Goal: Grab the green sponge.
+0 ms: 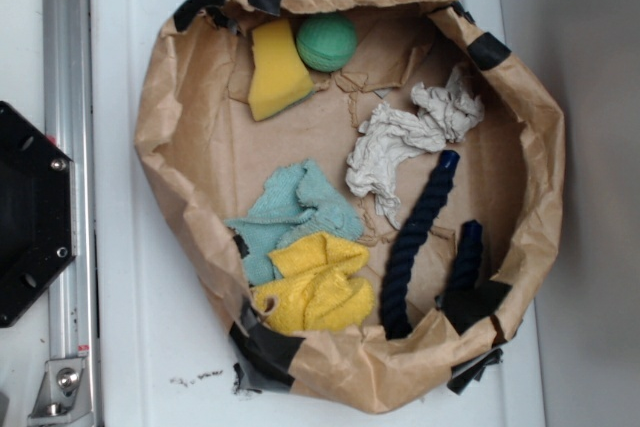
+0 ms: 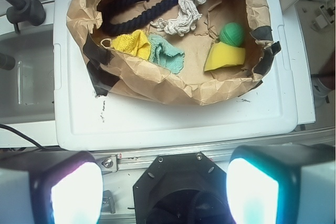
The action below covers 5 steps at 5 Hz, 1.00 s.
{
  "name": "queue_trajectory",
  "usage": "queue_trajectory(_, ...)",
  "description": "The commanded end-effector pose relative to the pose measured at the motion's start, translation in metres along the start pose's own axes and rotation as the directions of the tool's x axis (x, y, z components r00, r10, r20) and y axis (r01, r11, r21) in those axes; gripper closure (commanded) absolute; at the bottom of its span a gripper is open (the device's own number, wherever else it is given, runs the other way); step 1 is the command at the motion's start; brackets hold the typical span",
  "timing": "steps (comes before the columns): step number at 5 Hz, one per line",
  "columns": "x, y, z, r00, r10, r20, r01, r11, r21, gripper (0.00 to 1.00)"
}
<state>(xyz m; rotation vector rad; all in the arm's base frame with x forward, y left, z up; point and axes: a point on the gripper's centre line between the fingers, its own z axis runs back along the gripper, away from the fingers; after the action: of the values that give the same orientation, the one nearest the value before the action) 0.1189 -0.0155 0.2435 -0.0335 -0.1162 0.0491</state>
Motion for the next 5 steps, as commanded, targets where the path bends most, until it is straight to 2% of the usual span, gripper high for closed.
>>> queue_trajectory(1,0.000,0.000,0.000,1.000,0.000,0.000,0.000,1.000,0.000,0.00)
queue_trajectory(2,0.013,0.051,-0.047,0.970,0.219,-0.104,-0.211,0.974,0.081,0.00)
queue_trajectory(3,0.044,0.072,-0.057,0.929,0.369,0.007,-0.367,0.922,0.128,0.00)
queue_trajectory(4,0.082,0.089,-0.096,0.805,0.588,0.077,-0.592,0.805,0.049,0.00)
queue_trajectory(5,0.108,0.085,-0.130,0.750,0.661,0.017,-0.661,0.750,0.037,0.00)
